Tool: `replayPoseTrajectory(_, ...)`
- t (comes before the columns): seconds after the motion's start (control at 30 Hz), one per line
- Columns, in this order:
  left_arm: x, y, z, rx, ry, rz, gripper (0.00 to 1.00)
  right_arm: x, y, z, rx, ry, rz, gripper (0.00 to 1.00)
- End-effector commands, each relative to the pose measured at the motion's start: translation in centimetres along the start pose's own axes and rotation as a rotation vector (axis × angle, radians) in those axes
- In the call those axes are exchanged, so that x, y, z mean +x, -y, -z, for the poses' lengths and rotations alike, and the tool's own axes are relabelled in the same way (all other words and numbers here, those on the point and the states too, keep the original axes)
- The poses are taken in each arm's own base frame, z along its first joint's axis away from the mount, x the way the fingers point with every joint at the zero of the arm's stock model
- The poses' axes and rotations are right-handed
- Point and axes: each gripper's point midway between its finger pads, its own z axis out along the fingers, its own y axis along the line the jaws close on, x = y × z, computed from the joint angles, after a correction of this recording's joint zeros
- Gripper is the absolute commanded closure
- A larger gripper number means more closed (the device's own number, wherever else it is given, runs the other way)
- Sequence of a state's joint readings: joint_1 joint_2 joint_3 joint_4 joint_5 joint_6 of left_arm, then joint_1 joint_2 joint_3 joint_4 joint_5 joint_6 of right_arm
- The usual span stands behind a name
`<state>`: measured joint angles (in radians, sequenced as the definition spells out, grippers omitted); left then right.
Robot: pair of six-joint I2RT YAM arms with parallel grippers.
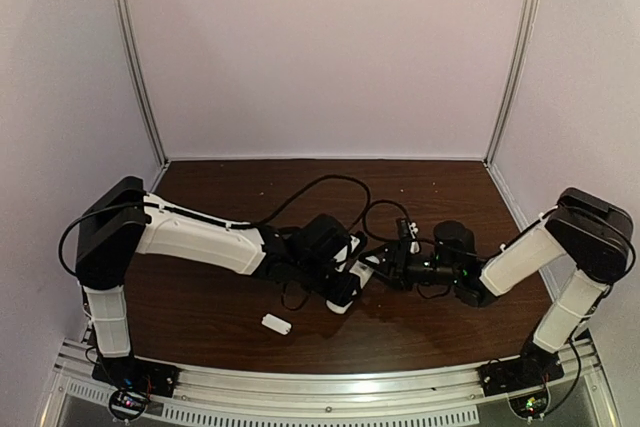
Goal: Load the batteries into the remote control
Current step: Pass from the right arm to the left
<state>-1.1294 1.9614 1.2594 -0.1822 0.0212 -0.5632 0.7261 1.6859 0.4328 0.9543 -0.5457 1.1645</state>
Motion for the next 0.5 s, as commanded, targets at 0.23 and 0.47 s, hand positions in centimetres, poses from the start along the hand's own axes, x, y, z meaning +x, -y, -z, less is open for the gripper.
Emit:
replayPoseTrajectory(0.23,4.2,-0.6,1.4,0.021,-0.21,-0.352,0.62,-3.3,2.4,7.0,0.281,0.064,0.188,0.27)
replayPoseTrajectory(0.47,6.3,-2.0,0.2,-0.036,-0.353,-0.442,0.62,-5.7,-0.3,12.1,0.317,0.218,0.324,0.06)
